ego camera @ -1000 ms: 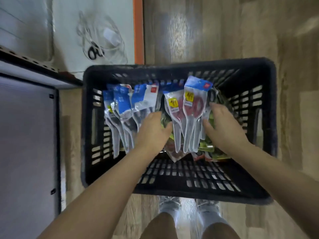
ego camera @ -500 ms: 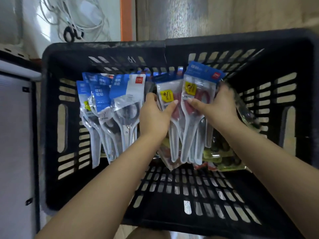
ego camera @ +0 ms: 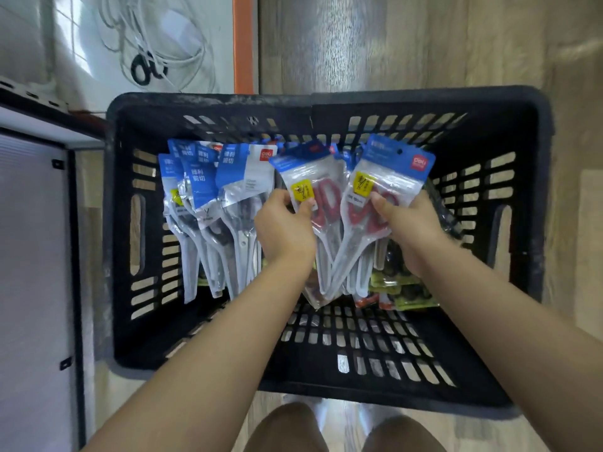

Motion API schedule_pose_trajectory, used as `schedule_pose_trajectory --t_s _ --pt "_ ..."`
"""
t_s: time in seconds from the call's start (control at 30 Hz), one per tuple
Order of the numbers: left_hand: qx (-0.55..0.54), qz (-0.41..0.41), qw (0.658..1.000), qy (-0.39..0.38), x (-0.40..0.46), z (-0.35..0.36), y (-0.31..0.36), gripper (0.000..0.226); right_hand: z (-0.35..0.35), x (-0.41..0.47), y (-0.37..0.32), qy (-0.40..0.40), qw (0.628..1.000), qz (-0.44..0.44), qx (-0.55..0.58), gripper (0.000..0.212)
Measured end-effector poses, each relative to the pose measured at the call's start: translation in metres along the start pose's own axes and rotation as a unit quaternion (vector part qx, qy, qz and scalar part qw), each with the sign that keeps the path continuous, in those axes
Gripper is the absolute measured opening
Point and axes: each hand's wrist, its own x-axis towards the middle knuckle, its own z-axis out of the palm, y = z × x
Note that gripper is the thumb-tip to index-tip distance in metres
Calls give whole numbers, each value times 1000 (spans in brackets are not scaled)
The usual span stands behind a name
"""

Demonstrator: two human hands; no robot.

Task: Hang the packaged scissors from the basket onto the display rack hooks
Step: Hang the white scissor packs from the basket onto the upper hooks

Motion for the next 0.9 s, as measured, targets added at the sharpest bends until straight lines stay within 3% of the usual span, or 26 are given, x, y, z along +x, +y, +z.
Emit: schedule_pose_trajectory --t_s 0.3,0.63,0.9 --pt "-77 -35 996 -11 -17 -47 24 19 -18 -61 -46 -45 999 13 9 22" --pt "-264 -117 955 -65 -43 -182 115 22 15 -181 -190 -122 989 -43 65 26" --pt "-439 15 898 32 -115 -382 267 30 64 -365 -377 -252 945 -205 33 21"
